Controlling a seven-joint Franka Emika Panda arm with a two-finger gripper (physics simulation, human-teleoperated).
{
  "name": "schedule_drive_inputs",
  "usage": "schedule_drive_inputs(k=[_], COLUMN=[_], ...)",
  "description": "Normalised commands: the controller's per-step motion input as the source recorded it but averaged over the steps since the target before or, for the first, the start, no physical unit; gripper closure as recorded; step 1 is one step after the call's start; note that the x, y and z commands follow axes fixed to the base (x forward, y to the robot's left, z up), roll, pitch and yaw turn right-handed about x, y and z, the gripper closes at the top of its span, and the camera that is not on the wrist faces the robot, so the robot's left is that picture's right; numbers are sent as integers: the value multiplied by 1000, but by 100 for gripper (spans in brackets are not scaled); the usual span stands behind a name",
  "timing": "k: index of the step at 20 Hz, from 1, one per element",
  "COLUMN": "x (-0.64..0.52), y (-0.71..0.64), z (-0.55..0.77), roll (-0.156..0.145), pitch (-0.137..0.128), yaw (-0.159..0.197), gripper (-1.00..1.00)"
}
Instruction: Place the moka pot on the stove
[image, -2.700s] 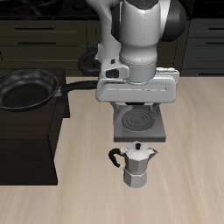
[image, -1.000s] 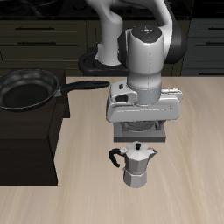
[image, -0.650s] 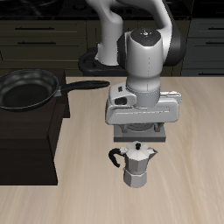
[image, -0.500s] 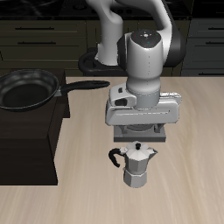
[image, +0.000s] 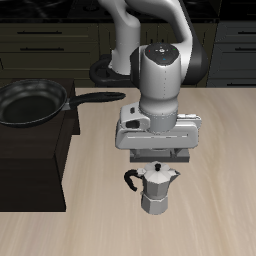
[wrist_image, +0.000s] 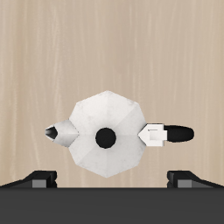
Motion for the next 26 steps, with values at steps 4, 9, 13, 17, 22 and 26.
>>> schedule_drive_inputs(k=[4, 9, 13, 17, 22, 26], x=[31, 0, 22, 3, 42, 42], y=[6, 57, 51, -27, -129, -93], z=[-256, -183, -169, -81, -158, -170], roll=[2, 4, 9, -4, -20, -6], pitch=[40, 20, 27, 13, 28, 41], yaw=[23, 0, -7, -13, -6, 1], gripper=[-100, -100, -100, -100, -100, -100])
